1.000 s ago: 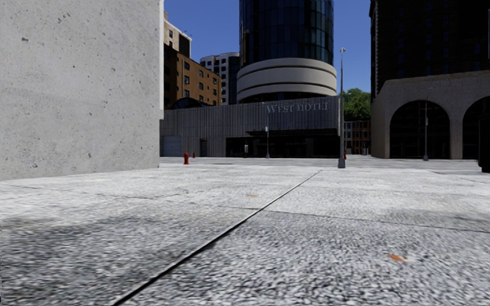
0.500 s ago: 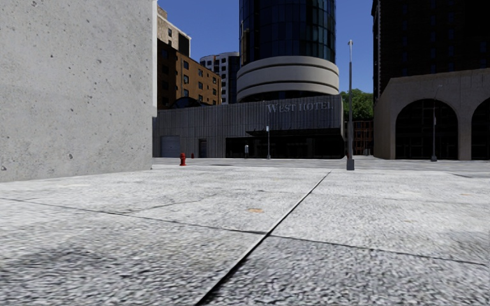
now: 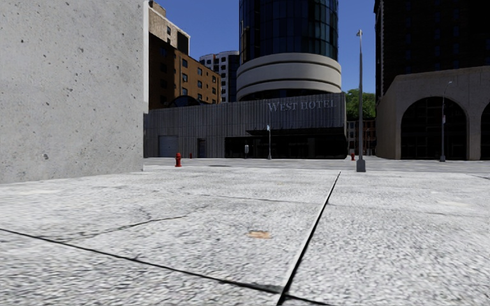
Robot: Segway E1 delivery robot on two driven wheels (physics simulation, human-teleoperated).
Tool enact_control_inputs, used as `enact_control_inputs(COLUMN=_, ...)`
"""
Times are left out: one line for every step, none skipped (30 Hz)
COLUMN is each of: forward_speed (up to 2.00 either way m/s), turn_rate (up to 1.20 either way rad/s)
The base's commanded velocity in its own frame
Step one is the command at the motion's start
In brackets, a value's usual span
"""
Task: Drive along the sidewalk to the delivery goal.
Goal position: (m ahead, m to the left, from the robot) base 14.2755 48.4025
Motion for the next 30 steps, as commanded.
enact_control_inputs(forward_speed=2.0, turn_rate=0.0)
enact_control_inputs(forward_speed=2.0, turn_rate=0.0)
enact_control_inputs(forward_speed=2.0, turn_rate=0.0)
enact_control_inputs(forward_speed=2.0, turn_rate=0.0)
enact_control_inputs(forward_speed=2.0, turn_rate=0.0)
enact_control_inputs(forward_speed=2.0, turn_rate=0.0)
enact_control_inputs(forward_speed=2.0, turn_rate=0.0)
enact_control_inputs(forward_speed=2.0, turn_rate=0.0)
enact_control_inputs(forward_speed=2.0, turn_rate=0.0)
enact_control_inputs(forward_speed=2.0, turn_rate=0.0)
enact_control_inputs(forward_speed=2.0, turn_rate=0.0)
enact_control_inputs(forward_speed=2.0, turn_rate=0.0)
enact_control_inputs(forward_speed=2.0, turn_rate=0.0)
enact_control_inputs(forward_speed=2.0, turn_rate=0.0)
enact_control_inputs(forward_speed=2.0, turn_rate=0.0)
enact_control_inputs(forward_speed=2.0, turn_rate=0.0)
enact_control_inputs(forward_speed=2.0, turn_rate=0.0)
enact_control_inputs(forward_speed=2.0, turn_rate=0.0)
enact_control_inputs(forward_speed=2.0, turn_rate=0.0)
enact_control_inputs(forward_speed=2.0, turn_rate=0.0)
enact_control_inputs(forward_speed=2.0, turn_rate=0.0)
enact_control_inputs(forward_speed=2.0, turn_rate=0.0)
enact_control_inputs(forward_speed=2.0, turn_rate=0.0)
enact_control_inputs(forward_speed=2.0, turn_rate=0.0)
enact_control_inputs(forward_speed=2.0, turn_rate=0.0)
enact_control_inputs(forward_speed=2.0, turn_rate=0.0)
enact_control_inputs(forward_speed=2.0, turn_rate=0.0)
enact_control_inputs(forward_speed=2.0, turn_rate=0.0)
enact_control_inputs(forward_speed=2.0, turn_rate=0.0)
enact_control_inputs(forward_speed=2.0, turn_rate=0.0)
